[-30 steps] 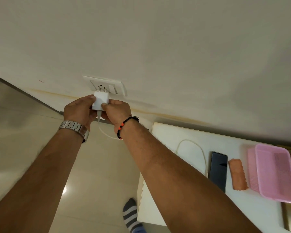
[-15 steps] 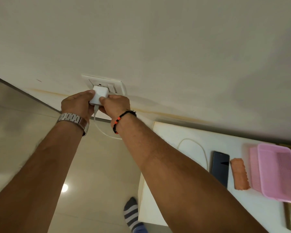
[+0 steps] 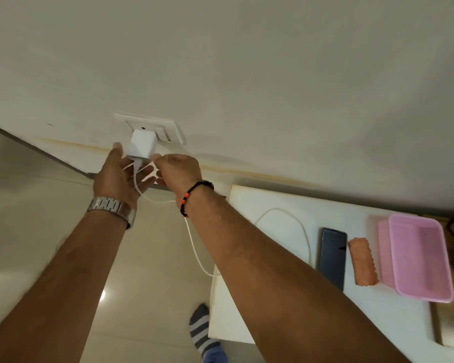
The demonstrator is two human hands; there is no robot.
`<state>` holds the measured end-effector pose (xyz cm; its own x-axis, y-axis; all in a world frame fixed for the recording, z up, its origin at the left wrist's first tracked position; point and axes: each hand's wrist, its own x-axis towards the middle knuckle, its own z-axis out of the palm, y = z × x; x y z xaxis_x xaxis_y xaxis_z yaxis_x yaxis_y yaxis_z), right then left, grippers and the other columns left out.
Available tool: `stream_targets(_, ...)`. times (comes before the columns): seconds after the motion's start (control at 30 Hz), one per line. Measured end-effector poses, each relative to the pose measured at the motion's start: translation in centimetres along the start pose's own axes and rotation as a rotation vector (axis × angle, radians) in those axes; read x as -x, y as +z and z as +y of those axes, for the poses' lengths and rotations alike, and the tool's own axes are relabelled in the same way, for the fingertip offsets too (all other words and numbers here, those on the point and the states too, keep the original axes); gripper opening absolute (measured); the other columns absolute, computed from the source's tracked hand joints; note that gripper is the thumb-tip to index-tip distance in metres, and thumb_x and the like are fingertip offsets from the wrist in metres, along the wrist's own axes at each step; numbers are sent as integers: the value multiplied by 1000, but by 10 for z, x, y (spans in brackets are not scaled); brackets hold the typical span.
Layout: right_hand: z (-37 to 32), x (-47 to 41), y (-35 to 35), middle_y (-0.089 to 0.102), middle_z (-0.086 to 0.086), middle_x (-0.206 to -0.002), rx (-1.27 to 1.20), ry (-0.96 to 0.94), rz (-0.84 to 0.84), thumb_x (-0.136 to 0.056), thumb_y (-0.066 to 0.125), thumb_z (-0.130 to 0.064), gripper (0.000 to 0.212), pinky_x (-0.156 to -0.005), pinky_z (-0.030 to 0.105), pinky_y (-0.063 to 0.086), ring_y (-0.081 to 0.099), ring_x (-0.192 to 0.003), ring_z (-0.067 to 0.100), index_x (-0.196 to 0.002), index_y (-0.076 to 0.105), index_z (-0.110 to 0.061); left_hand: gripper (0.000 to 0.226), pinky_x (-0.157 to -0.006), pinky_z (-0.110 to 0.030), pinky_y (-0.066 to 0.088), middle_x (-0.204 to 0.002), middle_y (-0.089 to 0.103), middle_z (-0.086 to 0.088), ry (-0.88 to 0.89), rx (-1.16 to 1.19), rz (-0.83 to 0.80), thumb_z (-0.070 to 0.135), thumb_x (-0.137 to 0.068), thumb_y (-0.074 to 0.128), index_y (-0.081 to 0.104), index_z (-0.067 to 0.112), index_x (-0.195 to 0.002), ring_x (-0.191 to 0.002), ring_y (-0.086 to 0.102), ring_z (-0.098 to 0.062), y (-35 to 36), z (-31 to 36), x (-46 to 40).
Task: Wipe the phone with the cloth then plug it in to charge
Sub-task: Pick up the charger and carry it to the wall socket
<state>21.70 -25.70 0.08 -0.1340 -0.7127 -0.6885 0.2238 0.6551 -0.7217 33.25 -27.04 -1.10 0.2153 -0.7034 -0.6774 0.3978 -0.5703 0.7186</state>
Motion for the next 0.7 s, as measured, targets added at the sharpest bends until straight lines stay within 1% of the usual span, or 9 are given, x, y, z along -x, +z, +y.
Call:
stream_targets(0.07,13,3,-12,56,11,-79,-28,15,2,-87,66,-21,35,-88,58,58,56,-75,24,-94,63,14,62,-99,-51,54,-103,74,-13,-43,8,-8,64,-95,49,66,7,-109,-107,71,-31,-2,-11,10)
stream_targets(0.13,25,10,-25,67,21,-86,-62,41,-6,-89,62,-17,31,-91,52,59,60,-79,22,-103,65,11,70,-100,-50,53,-103,75,-13,-64,-8,6,72,-92,43,67,8,-104,-105,72,-32,-3,-25,19)
stream_targets(0.23,41,22,-46,72,25,-106,-84,70,8,-92,60,-14,18,-93,50,58,62,-82,20,-86,70,0,79,-102,-50,52,-107,73,-17,-102,6,-8,78,-89,40,69,5,-102,-110,70,-34,-3,-53,31)
stream_targets(0.3,56,27,-62,73,16,-97,-96,89,28,-92,58,-12,18,-91,44,60,63,-83,19,-78,70,-11,80,-102,-50,51,-106,74,-17,-124,1,-13,80,-86,43,70,6,-101,-112,70,-33,0,-74,39)
stream_targets(0.37,71,33,-81,67,8,-87,-109,116,58,-91,56,-8,17,-86,38,59,61,-81,19,-85,72,-8,79,-102,-49,50,-111,75,-15,-151,-25,-6,80,-83,49,71,6,-103,-113,69,-31,3,-95,43)
stream_targets(0.43,85,38,-103,64,8,-84,-131,143,97,-90,55,-5,18,-83,37,60,60,-78,19,-91,73,-4,77,-103,-50,49,-119,71,-16,-189,-50,1,75,-84,55,67,6,-115,-115,66,-30,7,-115,44)
stream_targets(0.53,105,42,-140,61,8,-82,-174,187,166,-90,56,-2,18,-77,31,56,57,-75,20,-90,72,-10,64,-100,-52,52,-119,64,-16,-263,-113,80,58,-92,61,58,4,-127,-110,64,-31,16,-144,46)
stream_targets(0.6,118,44,-166,59,9,-82,-188,208,227,-92,58,-4,15,-75,31,53,55,-75,20,-91,73,-7,48,-86,-49,59,-106,67,-16,-270,-186,118,43,-94,66,62,1,-117,-93,68,-30,23,-161,51)
stream_targets(0.7,136,46,-206,61,9,-82,-181,216,325,-93,61,-9,15,-83,35,59,57,-76,20,-92,73,1,28,-67,-41,63,-91,73,-18,-211,-331,62,27,-93,69,68,0,-101,-72,70,-28,40,-188,62)
